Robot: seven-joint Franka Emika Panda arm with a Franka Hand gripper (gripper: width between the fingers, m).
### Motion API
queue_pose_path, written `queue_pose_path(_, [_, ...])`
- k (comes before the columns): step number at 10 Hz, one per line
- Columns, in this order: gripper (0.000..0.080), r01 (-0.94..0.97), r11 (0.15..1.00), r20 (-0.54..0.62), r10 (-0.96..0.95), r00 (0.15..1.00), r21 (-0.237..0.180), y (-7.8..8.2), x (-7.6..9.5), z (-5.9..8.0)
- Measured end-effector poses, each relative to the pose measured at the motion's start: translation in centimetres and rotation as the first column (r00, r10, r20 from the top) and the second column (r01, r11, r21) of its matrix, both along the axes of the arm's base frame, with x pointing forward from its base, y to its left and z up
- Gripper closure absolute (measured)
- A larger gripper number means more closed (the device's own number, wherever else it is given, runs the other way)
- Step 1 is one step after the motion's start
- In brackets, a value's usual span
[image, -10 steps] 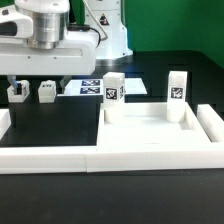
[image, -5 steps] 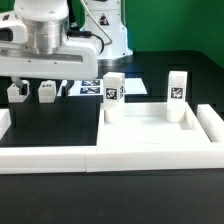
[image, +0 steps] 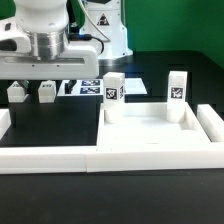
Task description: Assemble square table
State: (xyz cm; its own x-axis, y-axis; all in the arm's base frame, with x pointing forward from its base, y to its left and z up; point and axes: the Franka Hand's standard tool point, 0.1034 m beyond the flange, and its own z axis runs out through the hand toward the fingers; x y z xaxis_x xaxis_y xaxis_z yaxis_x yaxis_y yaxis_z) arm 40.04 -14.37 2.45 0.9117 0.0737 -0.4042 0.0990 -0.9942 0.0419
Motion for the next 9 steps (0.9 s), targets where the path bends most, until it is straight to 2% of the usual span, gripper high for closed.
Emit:
queue_pose_path(2, [0.015,-0.013,1.0,-0.01,0.013,1.0,0.005,-1.2,-0.4,0.2])
queue_pose_path(6, [0.015,-0.028,1.0,-0.032,0.028,0.999,0.013,-0.8,-0.6,0.0])
queue_pose_path(7, [0.015,-0.007,1.0,-0.143,0.009,0.99,0.017,-1.3,-1.2,0.2])
queue_pose_path(8, [0.015,-0.007,1.0,-0.16,0.008,0.987,0.011,-1.9,-0.3,0.2])
queue_pose_path(9, [0.015,-0.004,1.0,-0.192,0.007,0.981,0.015,-2.0,-0.7,0.5])
